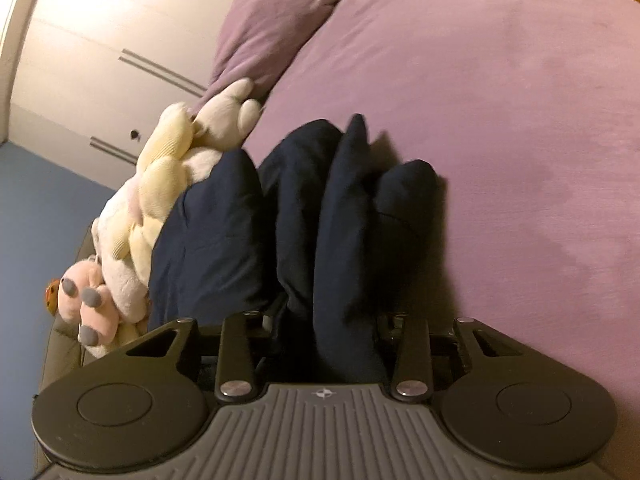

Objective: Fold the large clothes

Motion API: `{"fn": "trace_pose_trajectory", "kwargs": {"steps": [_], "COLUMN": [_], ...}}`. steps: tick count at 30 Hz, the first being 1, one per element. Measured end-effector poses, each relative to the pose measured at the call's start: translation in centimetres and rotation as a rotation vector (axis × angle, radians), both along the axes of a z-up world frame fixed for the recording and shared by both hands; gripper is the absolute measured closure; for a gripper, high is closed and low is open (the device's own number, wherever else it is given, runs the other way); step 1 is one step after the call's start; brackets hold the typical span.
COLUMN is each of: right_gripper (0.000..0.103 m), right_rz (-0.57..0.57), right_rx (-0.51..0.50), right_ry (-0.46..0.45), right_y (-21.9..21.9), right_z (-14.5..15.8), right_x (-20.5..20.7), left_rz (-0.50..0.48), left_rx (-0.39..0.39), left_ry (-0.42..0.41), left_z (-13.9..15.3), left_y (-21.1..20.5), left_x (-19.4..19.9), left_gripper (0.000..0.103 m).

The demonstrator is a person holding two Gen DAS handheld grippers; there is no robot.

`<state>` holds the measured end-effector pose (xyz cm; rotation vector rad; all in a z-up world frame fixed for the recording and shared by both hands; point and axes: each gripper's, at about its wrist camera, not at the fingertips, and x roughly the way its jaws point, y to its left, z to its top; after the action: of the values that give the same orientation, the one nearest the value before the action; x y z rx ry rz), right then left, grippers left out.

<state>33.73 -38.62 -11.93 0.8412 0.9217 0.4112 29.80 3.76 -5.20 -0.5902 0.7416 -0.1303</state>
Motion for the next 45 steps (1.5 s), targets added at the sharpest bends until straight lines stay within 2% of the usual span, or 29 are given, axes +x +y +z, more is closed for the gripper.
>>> {"fn": "trace_pose_trajectory", "kwargs": {"steps": [4,7,9,11,13,16,18,21,22,24,25,28,30,32,33,34,36,38,45], "right_gripper": [0.067,0.064,0.058,0.056,0.056,0.057,0.057,0.064,0.067,0.081,0.082,0.083,0.083,0.084,0.084,0.084,0.084,0.084,0.084], "right_rz": [0.076,0.101,0.078,0.057,0.035,-0.020,-0.066,-0.028,-0.001,0.076,0.097,0.122,0.083,0.040,0.017,0.002,-0.017,-0.032,-0.049], "right_rx": [0.051,0.069,0.031,-0.050,-0.169,-0.349,-0.480,-0.515,-0.517,-0.528,-0.538,-0.590,-0.710,-0.749,-0.762,-0.775,-0.742,-0.695,-0.686], "right_ry": [0.024,0.033,0.017,0.012,-0.036,-0.143,-0.255,-0.393,-0.415,-0.447,-0.450,-0.456,-0.466,-0.444,-0.442,-0.449,-0.456,-0.447,-0.484], "right_y": [4.7,8.2,9.0,9.3,9.4,10.0,11.7,15.3,16.6,20.2,21.6,25.1,26.2,25.6,24.8,23.9,22.4,21.4,21.4], "right_z": [-1.1,-1.9,-1.5,-0.5,1.3,4.9,7.8,10.9,11.4,11.9,12.0,10.6,8.5,6.1,4.9,3.9,3.1,2.6,0.8], "right_x": [0.8,1.0,0.6,0.0,-1.4,-3.9,-5.4,-6.4,-6.1,-5.1,-4.4,-2.9,-2.0,-1.6,-1.5,-1.5,-1.7,-1.5,-1.3], "left_rz": [0.109,0.168,0.176,0.181,0.197,0.231,0.263,0.317,0.330,0.343,0.347,0.319,0.291,0.264,0.255,0.253,0.256,0.265,0.283], "left_rx": [0.039,0.051,0.082,0.131,0.179,0.255,0.290,0.337,0.336,0.301,0.290,0.315,0.344,0.366,0.379,0.413,0.463,0.464,0.472], "left_ry": [0.058,0.128,0.110,0.054,0.006,-0.021,-0.017,0.004,0.013,0.025,0.029,0.018,-0.006,-0.032,-0.029,-0.023,-0.005,-0.005,-0.026], "left_z": [-0.6,-1.7,-1.1,0.0,1.0,2.2,2.4,2.7,2.7,2.5,2.4,1.8,1.0,-0.1,-0.6,-1.0,-1.8,-2.6,-3.9], "left_y": [3.8,4.4,4.2,3.4,2.8,2.1,2.2,2.8,3.0,3.1,3.0,1.0,-0.7,-2.2,-2.8,-3.5,-4.2,-4.1,-4.0], "left_x": [-1.0,-1.3,-2.0,-3.2,-4.5,-5.6,-6.2,-5.9,-5.9,-5.3,-4.9,-3.0,-1.6,-0.3,0.2,0.7,1.4,1.6,1.7], "left_gripper": [0.037,0.032,0.029,0.025,0.016,0.016,0.013,0.013,0.013,0.013,0.013,0.010,0.008,0.007,0.004,0.002,0.001,0.000,0.000]}}
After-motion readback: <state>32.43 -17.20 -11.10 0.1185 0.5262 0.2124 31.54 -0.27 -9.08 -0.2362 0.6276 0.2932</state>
